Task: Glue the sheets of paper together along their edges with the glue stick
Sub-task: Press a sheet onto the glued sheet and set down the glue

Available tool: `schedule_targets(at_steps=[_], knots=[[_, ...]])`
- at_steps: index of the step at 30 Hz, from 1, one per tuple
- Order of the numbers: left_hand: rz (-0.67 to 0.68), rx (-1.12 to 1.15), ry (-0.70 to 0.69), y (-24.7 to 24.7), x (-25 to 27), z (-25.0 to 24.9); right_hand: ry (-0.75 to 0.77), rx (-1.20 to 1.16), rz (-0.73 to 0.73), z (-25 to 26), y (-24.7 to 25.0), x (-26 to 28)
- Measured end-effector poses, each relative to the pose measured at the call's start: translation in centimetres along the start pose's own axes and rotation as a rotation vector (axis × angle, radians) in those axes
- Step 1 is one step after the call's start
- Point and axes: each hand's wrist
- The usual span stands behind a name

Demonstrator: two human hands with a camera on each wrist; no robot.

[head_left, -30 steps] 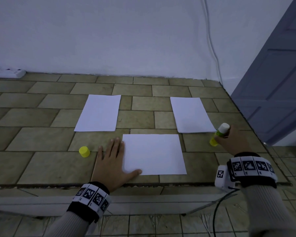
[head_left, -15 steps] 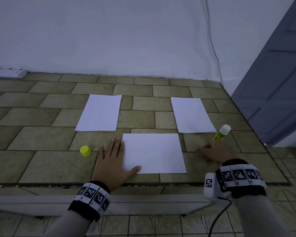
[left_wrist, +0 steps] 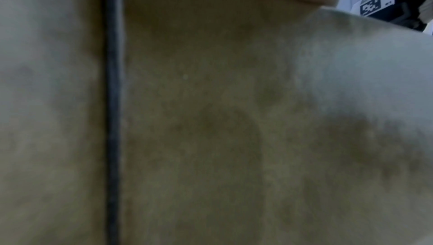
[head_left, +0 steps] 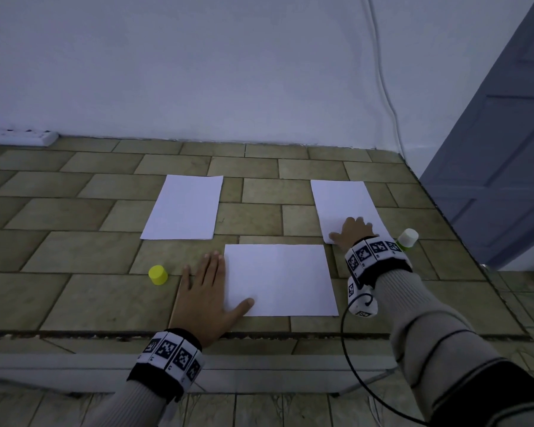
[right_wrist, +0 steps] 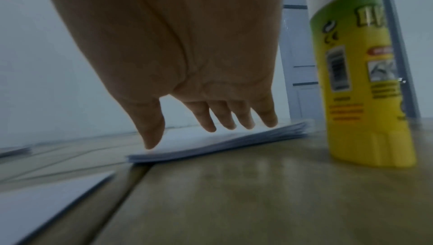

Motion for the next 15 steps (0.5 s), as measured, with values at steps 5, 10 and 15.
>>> schedule_targets(at_steps=[5, 10, 15], knots=[[0.001, 0.009, 0.002, 0.0, 0.0, 0.1, 0.027, 0.059, -0.022, -0.1, -0.3, -0.9], [0.033, 0.034, 0.008, 0.5, 0.2, -0.3, 0.049, 0.003, -0.077, -0.4, 0.0, -1.0], [0.068, 0.108, 0.054, 0.8, 0.1, -0.2, 0.197, -0.217, -0.222, -0.5, 1.0, 0.5]])
Point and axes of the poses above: each hand's wrist, its own x-axis away from the middle knuckle, its own y-axis out of the back of the hand, z = x × y, and after that the axes turned 8 degrees about z, right-handed
